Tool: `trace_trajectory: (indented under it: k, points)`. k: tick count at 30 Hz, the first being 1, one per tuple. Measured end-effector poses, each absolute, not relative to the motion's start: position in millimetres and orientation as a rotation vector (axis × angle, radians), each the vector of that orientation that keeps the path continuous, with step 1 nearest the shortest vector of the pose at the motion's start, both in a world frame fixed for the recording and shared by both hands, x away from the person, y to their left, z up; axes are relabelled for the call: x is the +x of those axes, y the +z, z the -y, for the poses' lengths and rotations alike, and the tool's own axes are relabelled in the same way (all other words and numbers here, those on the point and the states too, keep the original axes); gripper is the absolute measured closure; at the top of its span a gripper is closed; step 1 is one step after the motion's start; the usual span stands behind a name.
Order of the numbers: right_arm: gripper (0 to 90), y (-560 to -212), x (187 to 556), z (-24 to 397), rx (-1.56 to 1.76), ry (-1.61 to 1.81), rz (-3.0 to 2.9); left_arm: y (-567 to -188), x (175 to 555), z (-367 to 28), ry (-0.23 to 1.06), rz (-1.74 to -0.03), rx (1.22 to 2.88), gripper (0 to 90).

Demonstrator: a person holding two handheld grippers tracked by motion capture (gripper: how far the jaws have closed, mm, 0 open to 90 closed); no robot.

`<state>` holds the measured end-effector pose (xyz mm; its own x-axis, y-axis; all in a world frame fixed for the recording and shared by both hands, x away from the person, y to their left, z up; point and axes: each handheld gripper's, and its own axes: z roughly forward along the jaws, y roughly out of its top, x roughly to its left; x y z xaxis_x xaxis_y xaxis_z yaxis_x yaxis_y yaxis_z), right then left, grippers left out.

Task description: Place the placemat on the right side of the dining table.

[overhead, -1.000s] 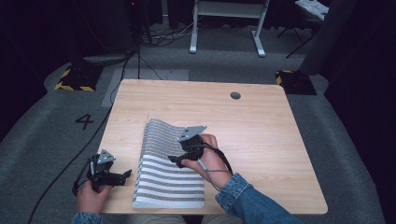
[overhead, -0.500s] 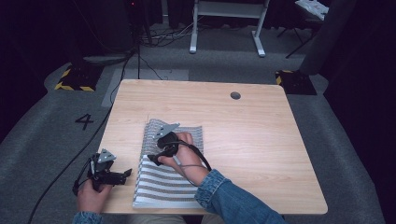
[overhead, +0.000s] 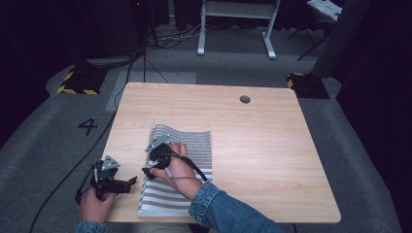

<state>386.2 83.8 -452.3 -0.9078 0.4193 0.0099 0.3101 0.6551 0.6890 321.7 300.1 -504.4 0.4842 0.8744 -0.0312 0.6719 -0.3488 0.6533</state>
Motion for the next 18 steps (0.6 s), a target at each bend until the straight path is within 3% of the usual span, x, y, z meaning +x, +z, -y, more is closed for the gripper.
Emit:
trace_trajectory:
  k: [10,12,15,16,18]
  points:
    - [17.2,-469,386,-88,0.672,1.042,-2.716,-504,322,-300,0.439,-1.27,2.13,0.2]
    - [25.0,-472,387,-87,0.695,1.057,-2.752,-504,322,-300,0.438,-1.269,2.131,0.2]
    - [25.6,-473,387,-86,0.694,1.072,-2.76,-504,322,-300,0.438,-1.269,2.131,0.2]
    - [39.8,-473,387,-86,0.684,1.057,-2.8,-504,322,-300,0.437,-1.27,2.13,0.2]
    - [40.5,-473,386,-86,0.699,1.045,-2.806,-504,322,-300,0.437,-1.27,2.13,0.2]
